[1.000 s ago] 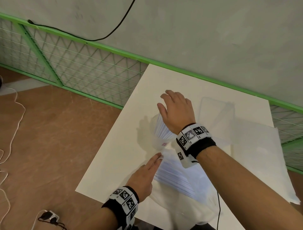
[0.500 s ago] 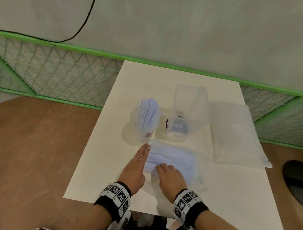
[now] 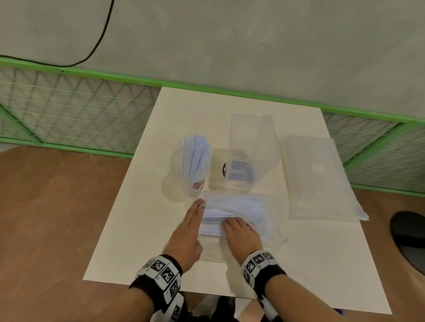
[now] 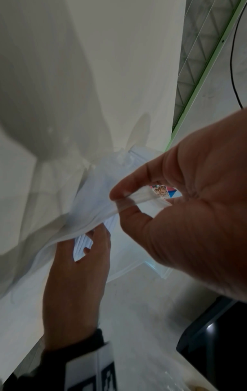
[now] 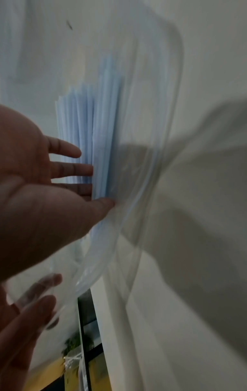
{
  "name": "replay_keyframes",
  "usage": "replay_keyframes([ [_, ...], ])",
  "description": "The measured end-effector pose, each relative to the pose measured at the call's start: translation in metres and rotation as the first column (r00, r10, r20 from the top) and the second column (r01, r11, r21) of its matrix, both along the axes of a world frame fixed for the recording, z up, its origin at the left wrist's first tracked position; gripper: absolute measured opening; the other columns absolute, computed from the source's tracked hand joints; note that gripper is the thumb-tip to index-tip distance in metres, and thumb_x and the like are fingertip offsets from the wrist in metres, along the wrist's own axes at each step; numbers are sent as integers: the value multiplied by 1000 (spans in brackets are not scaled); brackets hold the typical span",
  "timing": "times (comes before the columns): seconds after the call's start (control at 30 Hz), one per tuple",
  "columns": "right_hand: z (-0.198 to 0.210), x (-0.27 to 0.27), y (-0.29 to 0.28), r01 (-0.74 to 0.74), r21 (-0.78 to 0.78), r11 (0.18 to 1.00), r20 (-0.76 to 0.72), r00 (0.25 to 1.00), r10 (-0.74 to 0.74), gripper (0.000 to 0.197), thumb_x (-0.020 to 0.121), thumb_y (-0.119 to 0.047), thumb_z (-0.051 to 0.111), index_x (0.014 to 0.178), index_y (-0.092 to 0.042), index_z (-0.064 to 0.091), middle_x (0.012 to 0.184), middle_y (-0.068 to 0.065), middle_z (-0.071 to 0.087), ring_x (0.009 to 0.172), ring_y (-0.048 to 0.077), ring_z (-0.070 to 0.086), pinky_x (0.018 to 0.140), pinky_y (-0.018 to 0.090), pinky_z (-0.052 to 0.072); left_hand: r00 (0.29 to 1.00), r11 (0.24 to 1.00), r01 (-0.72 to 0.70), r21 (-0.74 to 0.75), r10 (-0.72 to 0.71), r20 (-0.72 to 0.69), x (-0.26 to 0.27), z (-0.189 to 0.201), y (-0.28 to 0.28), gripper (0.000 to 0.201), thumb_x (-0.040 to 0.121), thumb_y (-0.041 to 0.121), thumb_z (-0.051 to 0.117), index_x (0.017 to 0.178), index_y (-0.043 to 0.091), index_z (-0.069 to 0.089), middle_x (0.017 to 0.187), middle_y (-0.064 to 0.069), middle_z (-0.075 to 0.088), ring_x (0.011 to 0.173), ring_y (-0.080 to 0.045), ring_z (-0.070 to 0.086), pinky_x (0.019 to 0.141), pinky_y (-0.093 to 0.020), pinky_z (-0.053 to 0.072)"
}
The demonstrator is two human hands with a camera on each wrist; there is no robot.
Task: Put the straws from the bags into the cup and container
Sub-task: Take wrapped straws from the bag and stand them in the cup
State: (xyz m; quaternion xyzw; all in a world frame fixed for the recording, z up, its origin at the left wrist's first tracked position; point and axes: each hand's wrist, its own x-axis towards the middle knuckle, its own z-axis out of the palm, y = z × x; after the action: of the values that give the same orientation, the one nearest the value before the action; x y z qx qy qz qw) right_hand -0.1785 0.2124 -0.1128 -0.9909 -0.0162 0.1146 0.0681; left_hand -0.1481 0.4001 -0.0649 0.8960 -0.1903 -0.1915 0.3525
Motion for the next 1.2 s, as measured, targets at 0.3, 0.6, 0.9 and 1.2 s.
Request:
replay_keyframes([
  [0.3, 8, 10, -2, -28, -2, 1000, -104, 994, 27, 30, 91, -8, 47, 119, -11, 58, 134, 4, 43, 128, 22, 43, 100, 37, 45, 1000, 1000, 1, 23, -1, -28, 0, 3, -1, 103, 76, -9, 53, 155, 32, 2, 156, 31, -17, 110, -6, 53, 87, -25, 52],
  [0.6, 6, 8, -4, -70, -42, 997, -53, 996, 68, 46, 89, -11, 50, 135, -18, 45, 133, 3, 55, 125, 24, 47, 104, 34, 37, 999, 999, -15, 39, 16, -45, 1, 4, -1, 104, 75, -11, 52, 155, 32, 3, 155, 33, -17, 100, -10, 56, 83, -28, 53],
  [0.9, 6, 16, 0, -42, 7, 999, -94, 995, 43, 39, 87, -10, 51, 126, -14, 52, 133, 4, 48, 125, 22, 46, 103, 35, 41, 999, 999, -16, 36, 18, -35, 2, 1, 2, 104, 73, -12, 50, 156, 32, 4, 155, 33, -16, 105, -11, 56, 85, -32, 53],
  [1.2, 2, 23, 3, -136, -61, 989, -196, 973, 122, 36, 89, -21, 54, 124, -11, 53, 129, 10, 50, 125, 26, 45, 106, 36, 38, 999, 999, -29, 32, 30, -28, 1, 4, 1, 103, 74, -13, 50, 156, 31, 5, 155, 33, -15, 113, -9, 53, 88, -28, 52],
])
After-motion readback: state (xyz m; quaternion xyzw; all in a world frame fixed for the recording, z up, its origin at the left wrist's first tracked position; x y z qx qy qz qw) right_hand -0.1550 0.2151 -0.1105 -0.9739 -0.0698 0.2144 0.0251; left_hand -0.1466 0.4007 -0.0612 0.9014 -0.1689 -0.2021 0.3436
